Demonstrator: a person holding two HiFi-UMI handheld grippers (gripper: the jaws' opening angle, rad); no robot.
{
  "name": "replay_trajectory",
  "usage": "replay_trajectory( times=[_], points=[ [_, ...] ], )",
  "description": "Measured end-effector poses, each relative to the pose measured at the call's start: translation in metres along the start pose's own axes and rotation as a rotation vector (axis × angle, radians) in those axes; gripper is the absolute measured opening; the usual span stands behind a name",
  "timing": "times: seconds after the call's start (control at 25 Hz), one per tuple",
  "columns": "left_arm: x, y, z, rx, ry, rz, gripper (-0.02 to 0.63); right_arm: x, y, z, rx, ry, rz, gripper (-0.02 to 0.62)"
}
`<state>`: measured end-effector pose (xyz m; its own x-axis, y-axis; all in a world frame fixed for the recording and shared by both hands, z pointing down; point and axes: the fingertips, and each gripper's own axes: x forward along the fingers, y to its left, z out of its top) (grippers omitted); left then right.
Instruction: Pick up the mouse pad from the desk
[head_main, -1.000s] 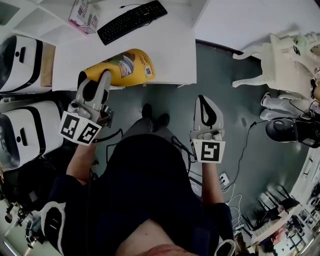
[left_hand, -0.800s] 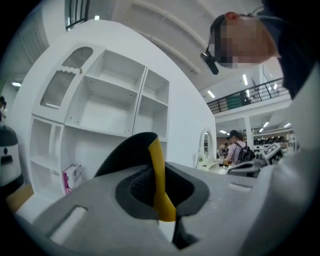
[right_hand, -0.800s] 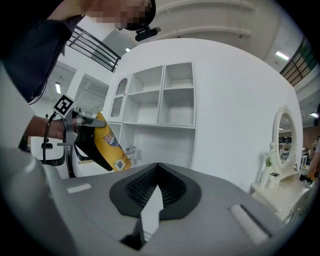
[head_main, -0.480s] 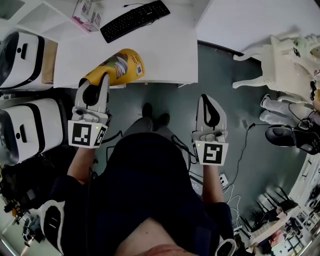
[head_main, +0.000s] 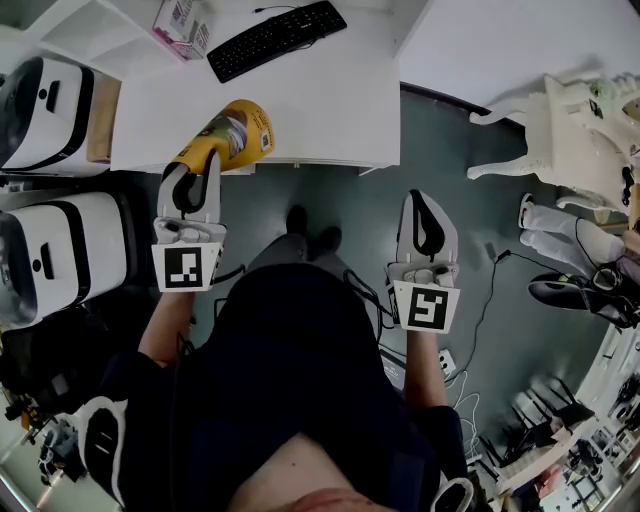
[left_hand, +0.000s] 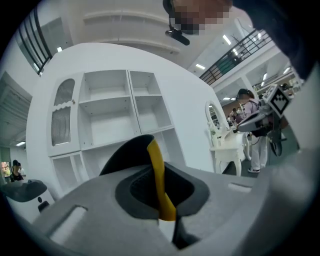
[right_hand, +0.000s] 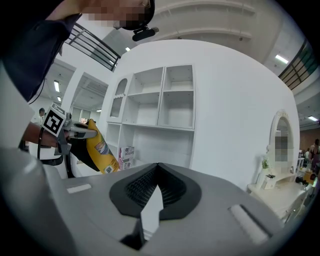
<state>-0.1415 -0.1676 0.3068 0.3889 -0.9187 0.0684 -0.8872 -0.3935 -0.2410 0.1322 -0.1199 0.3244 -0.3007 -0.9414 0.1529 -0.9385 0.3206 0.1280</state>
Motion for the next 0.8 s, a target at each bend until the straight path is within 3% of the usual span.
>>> replay_trajectory(
  times=[0.8],
  points=[
    [0.003, -0.009, -0.021, 0.001, 0.019, -0.006, 0.015, 0.008, -0.006, -0.006, -0.016, 0.046, -0.037, -0.002]
  ],
)
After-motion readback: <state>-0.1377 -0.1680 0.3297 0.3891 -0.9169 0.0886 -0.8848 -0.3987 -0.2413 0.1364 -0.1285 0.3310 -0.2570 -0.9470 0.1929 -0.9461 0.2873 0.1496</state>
